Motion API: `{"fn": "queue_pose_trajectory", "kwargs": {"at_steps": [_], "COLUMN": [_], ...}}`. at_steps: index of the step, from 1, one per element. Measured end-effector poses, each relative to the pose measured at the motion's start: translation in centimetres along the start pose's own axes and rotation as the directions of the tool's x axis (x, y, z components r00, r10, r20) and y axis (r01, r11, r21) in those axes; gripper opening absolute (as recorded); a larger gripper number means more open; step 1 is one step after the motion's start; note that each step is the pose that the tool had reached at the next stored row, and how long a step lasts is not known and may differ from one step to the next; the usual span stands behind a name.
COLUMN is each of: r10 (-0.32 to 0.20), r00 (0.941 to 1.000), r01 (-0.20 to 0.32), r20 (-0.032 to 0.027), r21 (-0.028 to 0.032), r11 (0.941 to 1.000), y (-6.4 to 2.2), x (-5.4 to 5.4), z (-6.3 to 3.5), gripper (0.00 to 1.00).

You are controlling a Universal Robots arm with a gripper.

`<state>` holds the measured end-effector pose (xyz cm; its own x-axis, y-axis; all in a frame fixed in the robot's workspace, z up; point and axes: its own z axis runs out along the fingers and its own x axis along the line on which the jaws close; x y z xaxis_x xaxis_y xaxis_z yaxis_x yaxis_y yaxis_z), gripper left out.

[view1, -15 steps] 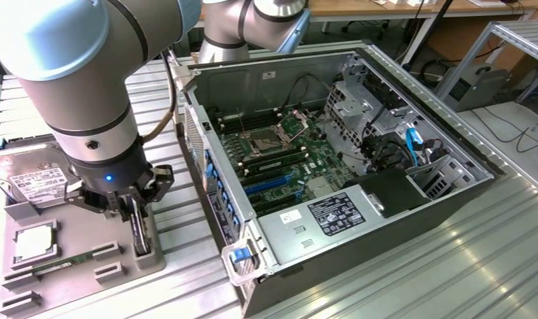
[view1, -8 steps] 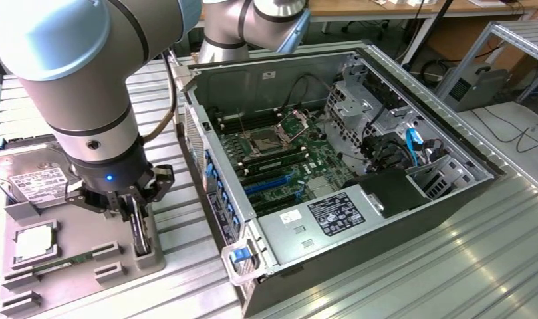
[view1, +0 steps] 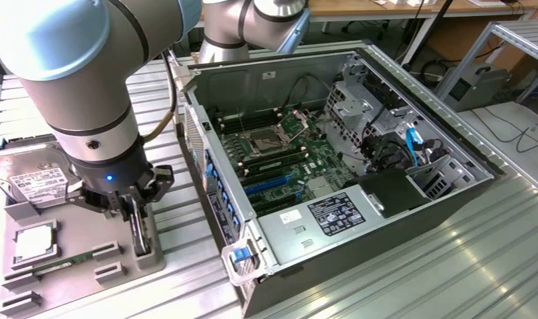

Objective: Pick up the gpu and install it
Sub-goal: 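Pick up the gpu and move the gpu toward the slot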

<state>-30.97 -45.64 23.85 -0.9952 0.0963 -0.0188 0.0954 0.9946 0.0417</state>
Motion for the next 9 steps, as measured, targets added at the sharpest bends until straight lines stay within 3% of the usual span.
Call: {"fn": "queue_pose_trajectory", "kwargs": {"at_steps": [2,9], "r10": [0.0,0.0], "r00": [1.0,1.0], "r01": [0.0,0.0], "r20": [0.0001,0.0001], "r21": [0.0,-0.0001], "r11": [1.0,1.0], "y": [0.0,0.0], "x": [0.0,0.0], "z": [0.0,0.0], "gripper": [0.27,0.27]}}
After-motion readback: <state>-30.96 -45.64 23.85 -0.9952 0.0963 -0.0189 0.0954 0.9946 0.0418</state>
